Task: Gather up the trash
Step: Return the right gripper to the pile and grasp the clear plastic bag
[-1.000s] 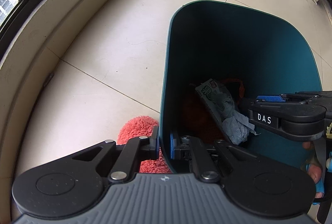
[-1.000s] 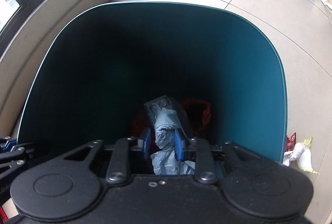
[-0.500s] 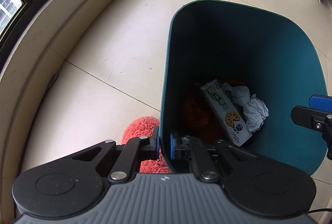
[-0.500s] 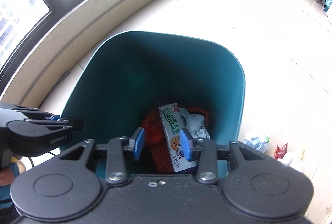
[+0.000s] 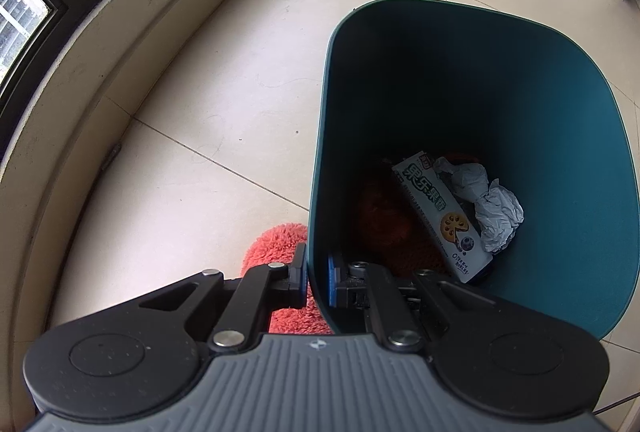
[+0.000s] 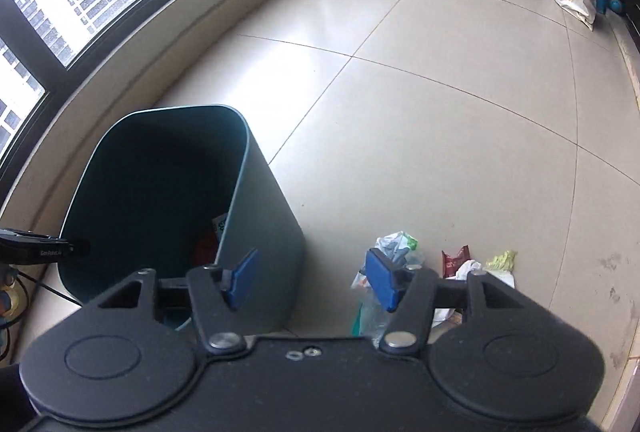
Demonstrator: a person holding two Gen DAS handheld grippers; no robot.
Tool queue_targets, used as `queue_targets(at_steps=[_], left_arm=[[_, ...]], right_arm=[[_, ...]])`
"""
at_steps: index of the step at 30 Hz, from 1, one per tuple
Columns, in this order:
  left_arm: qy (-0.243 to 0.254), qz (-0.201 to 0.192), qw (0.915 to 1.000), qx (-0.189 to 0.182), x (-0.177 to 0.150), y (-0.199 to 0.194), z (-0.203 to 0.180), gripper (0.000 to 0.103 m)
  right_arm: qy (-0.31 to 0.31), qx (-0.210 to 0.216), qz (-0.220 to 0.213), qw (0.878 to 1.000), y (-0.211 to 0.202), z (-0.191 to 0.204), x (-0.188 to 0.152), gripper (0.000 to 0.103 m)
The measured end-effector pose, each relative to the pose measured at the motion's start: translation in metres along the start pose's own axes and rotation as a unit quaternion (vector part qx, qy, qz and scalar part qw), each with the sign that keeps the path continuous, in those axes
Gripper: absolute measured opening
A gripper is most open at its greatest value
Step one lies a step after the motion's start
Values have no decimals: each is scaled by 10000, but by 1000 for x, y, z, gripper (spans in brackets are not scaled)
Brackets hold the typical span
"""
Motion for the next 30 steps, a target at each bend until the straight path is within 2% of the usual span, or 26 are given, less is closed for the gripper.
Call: queue_targets(at_steps=[3,5,7,10,17,21,25,30], left_arm=[[10,6,10000,22,0,0,-1,9],[-1,16,10000,9,1,1,-1,9],[-9,23,10000,-4,1,1,0,9],[-11,31,10000,-27,1,1,1,9],[37,39,9999,-121,1,3,3,9],[146,1,9999,-29,0,3,0,8],[251,-41,9997,42,-1,3,-2,9],[332,-84,9994,94,-2,3,-3,9]], right_arm=[[209,-57,133,9997,17,-23,0,66],[343,-59,174,9992,33,-35,1,74],[497,-2,187,9986,50,-43,2,90],[823,153,354,9959,83,-57,2,95],[1296,220,669,9891,165,-66,8,95],[1460,117,794,9860,199,-66,13,95],[1573,107,898,9834,220,-66,17,84],[1617,-126,1040,9813,246,-66,16,68]])
Point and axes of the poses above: each gripper's, at about its wrist camera, not at the fingertips, and y roughly the way its jaws point, z to its left, x to its top, the point moved 2 cm from there along y, roughly the way its jaws point, and after that the axes turned 13 degrees about z, right-handed, at the moved point
